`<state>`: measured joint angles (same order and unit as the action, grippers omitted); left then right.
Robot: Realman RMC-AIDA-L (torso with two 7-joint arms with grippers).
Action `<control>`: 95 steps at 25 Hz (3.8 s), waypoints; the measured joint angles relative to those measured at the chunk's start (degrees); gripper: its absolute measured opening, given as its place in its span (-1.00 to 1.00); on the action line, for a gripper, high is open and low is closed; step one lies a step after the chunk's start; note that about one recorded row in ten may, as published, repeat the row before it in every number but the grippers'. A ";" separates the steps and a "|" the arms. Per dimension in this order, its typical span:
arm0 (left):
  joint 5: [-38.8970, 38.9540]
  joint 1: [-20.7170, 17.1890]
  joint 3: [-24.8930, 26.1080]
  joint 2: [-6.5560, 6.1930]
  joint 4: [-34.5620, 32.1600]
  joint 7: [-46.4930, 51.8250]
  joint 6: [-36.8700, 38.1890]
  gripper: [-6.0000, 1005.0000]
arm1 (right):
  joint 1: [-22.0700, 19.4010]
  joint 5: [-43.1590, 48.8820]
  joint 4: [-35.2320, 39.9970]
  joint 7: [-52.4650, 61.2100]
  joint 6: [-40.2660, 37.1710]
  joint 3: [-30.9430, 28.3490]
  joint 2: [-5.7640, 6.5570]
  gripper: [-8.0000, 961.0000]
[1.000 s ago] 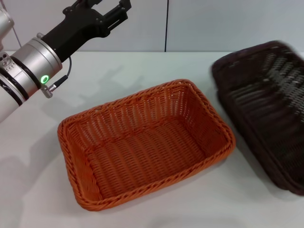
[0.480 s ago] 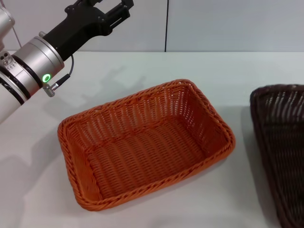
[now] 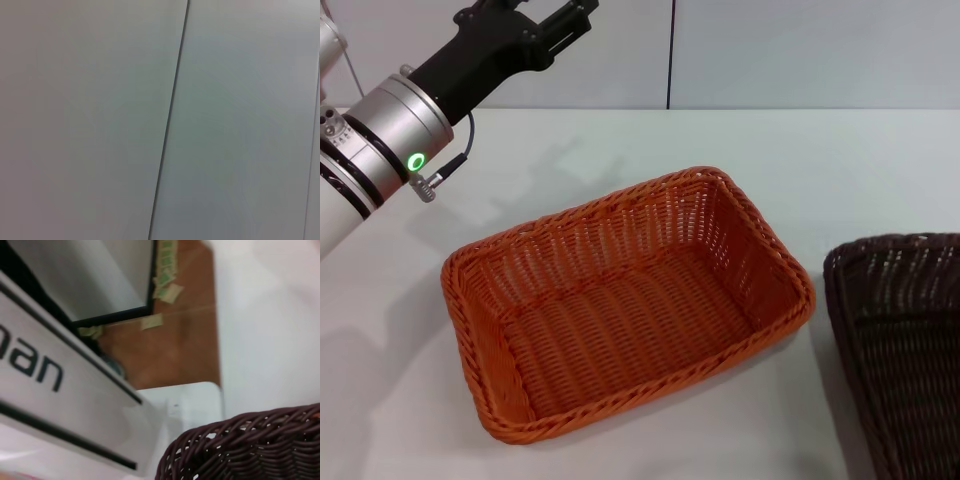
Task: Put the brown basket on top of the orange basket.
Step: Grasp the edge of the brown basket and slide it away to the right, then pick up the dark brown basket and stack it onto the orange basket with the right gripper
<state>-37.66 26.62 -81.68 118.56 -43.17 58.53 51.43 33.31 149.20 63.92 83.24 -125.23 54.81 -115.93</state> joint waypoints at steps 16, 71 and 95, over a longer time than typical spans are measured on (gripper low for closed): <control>0.15 0.29 0.39 0.00 1.53 -0.70 0.24 0.62 | 2.76 -12.51 0.70 1.40 0.43 -6.98 5.90 0.44; 0.23 0.15 1.18 -0.53 6.94 -0.67 0.24 0.62 | 11.08 2.76 -13.27 0.58 26.28 -8.11 7.78 -0.16; 0.60 1.92 2.88 -0.43 9.80 -1.97 0.24 0.62 | 8.77 8.39 -10.96 5.48 20.96 -11.45 9.61 -0.68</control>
<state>-37.05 28.55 -78.79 118.12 -33.37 56.57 51.67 42.09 157.60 52.96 88.72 -104.27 43.35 -106.32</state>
